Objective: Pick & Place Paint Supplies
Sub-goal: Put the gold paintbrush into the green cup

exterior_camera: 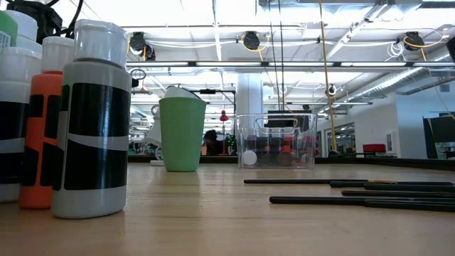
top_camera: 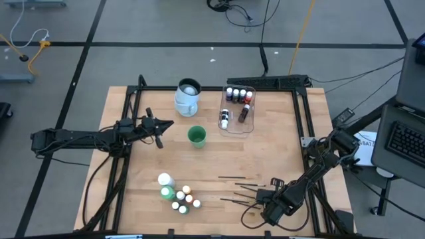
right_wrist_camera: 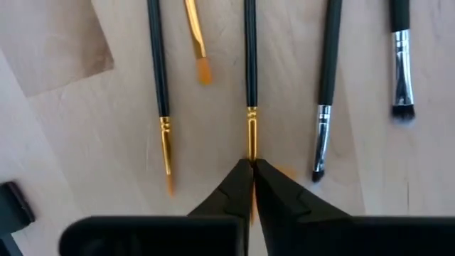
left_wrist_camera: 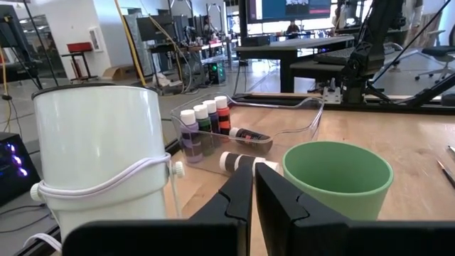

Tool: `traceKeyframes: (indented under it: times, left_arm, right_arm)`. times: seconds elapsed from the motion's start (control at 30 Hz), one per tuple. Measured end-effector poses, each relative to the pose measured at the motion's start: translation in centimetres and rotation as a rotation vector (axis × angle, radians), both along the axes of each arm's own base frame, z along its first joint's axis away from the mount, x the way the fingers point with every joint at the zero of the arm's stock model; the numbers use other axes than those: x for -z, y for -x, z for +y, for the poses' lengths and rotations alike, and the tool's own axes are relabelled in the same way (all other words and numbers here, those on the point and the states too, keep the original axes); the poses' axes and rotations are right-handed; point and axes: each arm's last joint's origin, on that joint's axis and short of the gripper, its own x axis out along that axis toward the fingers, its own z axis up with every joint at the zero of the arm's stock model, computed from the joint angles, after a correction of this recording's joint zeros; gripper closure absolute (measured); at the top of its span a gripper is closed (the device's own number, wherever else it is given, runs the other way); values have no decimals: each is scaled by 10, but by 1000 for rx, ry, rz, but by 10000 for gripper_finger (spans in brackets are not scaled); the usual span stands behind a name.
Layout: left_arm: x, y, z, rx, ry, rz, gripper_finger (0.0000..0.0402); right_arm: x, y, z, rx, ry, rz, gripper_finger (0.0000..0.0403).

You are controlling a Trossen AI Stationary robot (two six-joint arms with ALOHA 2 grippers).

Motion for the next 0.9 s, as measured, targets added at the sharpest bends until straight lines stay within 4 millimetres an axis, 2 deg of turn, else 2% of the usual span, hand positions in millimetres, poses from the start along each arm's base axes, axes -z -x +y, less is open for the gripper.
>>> traceKeyframes:
  times: [0.17, 0.27, 0.53, 0.7, 0.9]
  left_arm:
    - [0, 0, 0, 0, 0, -1, 378]
    - [0, 0, 0, 0, 0, 0, 378]
    - [0, 0, 0, 1, -1, -1, 378]
    - [0, 0, 0, 1, -2, -4, 378]
    - [-3, 0, 0, 3, -1, -31, 378]
  right_arm:
    - [2, 1, -2, 3, 11, -10, 397]
    - [-2, 1, 0, -36, 67, -83, 399]
    - [-30, -1, -1, -50, 137, -293, 402]
    - [-51, -7, -9, -61, 325, -559, 402]
    - [-65, -35, -30, -79, 533, -826, 402]
